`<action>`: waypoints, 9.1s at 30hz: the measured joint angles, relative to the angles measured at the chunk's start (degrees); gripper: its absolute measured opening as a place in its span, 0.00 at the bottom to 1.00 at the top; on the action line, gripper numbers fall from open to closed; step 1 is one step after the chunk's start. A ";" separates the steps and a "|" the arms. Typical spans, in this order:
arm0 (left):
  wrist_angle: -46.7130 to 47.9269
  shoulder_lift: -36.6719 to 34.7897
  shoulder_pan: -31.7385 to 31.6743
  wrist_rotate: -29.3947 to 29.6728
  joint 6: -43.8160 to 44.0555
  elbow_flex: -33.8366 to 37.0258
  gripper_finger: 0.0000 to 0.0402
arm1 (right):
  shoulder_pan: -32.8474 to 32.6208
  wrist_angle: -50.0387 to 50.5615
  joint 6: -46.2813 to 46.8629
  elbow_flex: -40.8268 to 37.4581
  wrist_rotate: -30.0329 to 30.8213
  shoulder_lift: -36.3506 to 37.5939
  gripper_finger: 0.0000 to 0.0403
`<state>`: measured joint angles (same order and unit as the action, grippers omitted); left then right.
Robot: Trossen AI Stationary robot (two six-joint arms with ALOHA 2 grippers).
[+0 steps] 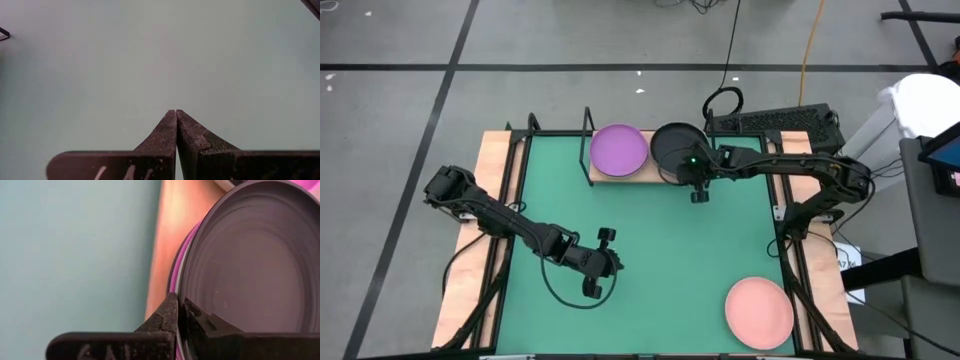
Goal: Place and stack plates onto a shelf
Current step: Stack the black plate on top of the light green plate on the shelf, then stack the light orange on top of the purple plate on the shelf
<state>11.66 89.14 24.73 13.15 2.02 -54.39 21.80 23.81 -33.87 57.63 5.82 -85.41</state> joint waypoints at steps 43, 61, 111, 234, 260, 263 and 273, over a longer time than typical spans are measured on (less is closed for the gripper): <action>-1.75 0.00 0.00 -0.02 -0.09 0.00 0.01 | -13.67 8.20 14.80 -0.02 3.10 16.16 0.43; -2.99 0.02 0.00 -0.04 -0.02 0.00 0.01 | -46.75 22.10 52.21 0.00 4.29 17.99 0.43; -5.61 0.02 0.14 -0.02 2.38 0.00 0.01 | -71.26 20.40 84.70 -16.70 -4.79 5.28 0.29; -6.55 26.82 -5.30 -11.34 -61.65 -27.76 0.25 | -28.39 7.68 72.20 -16.02 -22.63 19.06 0.00; -6.14 27.89 -5.84 -13.38 -61.70 -27.74 0.04 | -27.71 1.03 67.67 -16.02 -22.25 19.10 0.24; -4.49 27.89 -5.84 -13.39 -61.16 -27.74 0.04 | -27.69 0.59 67.43 -16.02 -22.07 19.27 0.32; 1.45 27.40 -5.64 -12.18 -57.31 -27.67 0.04 | -30.18 0.51 64.24 -16.02 -1.08 30.23 0.35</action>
<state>13.11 116.54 19.09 0.97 -55.28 -82.06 -8.37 24.32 30.37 41.60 4.73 -55.18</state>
